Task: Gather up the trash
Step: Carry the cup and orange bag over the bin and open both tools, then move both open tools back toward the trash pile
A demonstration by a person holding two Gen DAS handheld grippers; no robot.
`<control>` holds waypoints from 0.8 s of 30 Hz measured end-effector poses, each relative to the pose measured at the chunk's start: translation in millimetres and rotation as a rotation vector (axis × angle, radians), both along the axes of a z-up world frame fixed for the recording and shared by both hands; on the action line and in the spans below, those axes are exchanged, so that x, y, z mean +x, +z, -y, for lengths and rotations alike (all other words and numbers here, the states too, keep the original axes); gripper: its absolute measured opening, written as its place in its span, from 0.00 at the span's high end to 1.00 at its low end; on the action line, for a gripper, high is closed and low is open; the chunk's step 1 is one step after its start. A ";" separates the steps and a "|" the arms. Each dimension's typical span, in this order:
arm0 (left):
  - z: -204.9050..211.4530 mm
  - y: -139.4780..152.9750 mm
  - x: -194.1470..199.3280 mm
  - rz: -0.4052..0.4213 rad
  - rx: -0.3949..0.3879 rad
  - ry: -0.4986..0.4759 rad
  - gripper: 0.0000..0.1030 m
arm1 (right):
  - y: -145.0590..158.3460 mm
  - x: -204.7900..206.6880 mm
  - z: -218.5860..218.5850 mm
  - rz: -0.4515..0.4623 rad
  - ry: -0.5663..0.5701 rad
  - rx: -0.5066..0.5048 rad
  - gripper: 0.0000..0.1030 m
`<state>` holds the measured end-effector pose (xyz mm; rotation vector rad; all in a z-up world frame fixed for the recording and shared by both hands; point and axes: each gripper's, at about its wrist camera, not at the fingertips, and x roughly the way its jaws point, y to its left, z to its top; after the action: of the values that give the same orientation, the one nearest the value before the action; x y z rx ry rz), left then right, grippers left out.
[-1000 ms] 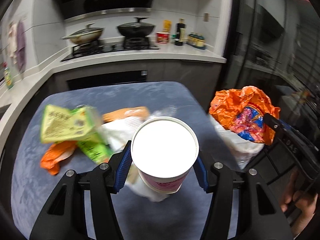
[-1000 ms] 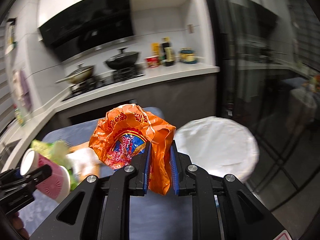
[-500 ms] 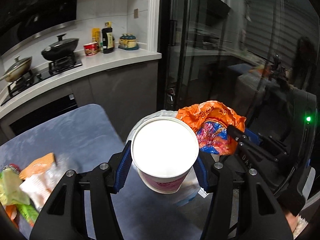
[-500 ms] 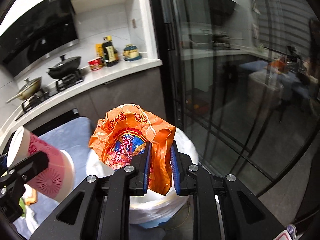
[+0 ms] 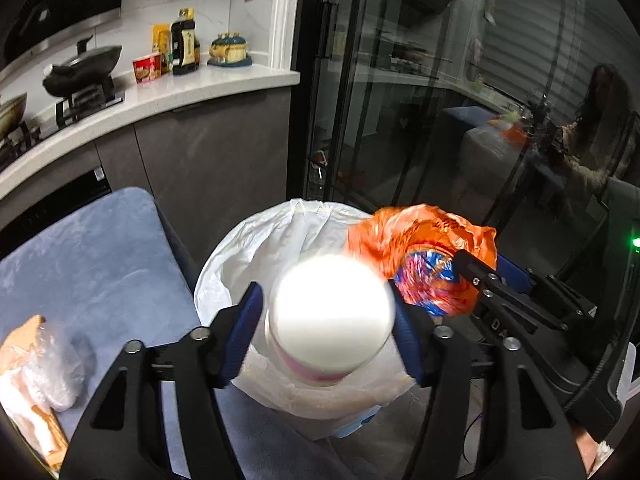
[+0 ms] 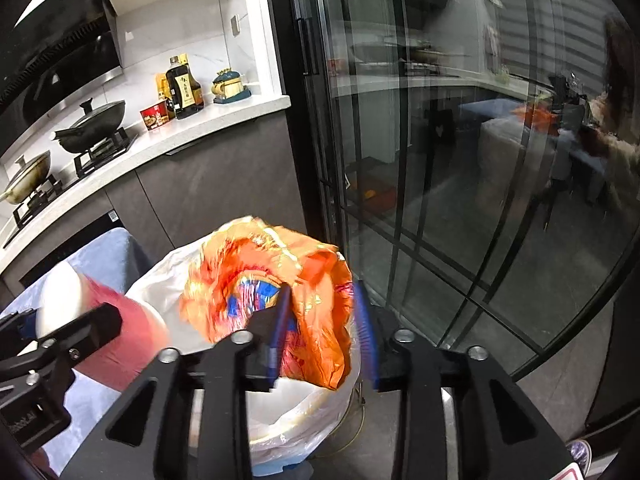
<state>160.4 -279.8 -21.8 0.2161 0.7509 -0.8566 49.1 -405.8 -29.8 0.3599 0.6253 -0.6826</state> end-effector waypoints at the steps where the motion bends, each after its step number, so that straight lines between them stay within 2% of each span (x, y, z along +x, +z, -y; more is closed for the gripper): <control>1: 1.0 -0.9 1.7 -0.006 -0.002 0.002 0.35 | -0.7 1.2 0.2 -0.001 0.002 0.001 0.58; 4: 0.1 -3.3 4.1 0.010 0.000 0.020 0.24 | 1.0 2.5 -1.3 0.002 0.004 -0.005 0.53; 10: -9.8 -1.3 2.3 0.047 0.018 0.039 0.21 | 11.8 -0.3 -6.2 0.034 0.005 -0.018 0.45; 12: -17.7 1.9 1.2 0.055 0.009 0.060 0.16 | 16.0 -1.3 -10.2 0.044 0.012 -0.020 0.44; 24: -83.1 30.8 -7.9 0.123 0.016 0.206 0.15 | 54.1 -1.1 -73.2 0.136 0.144 -0.054 0.37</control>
<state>152.5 -196.6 9.0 0.2000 0.6527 -0.6367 48.0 -332.6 24.2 0.3052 0.4969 -0.5317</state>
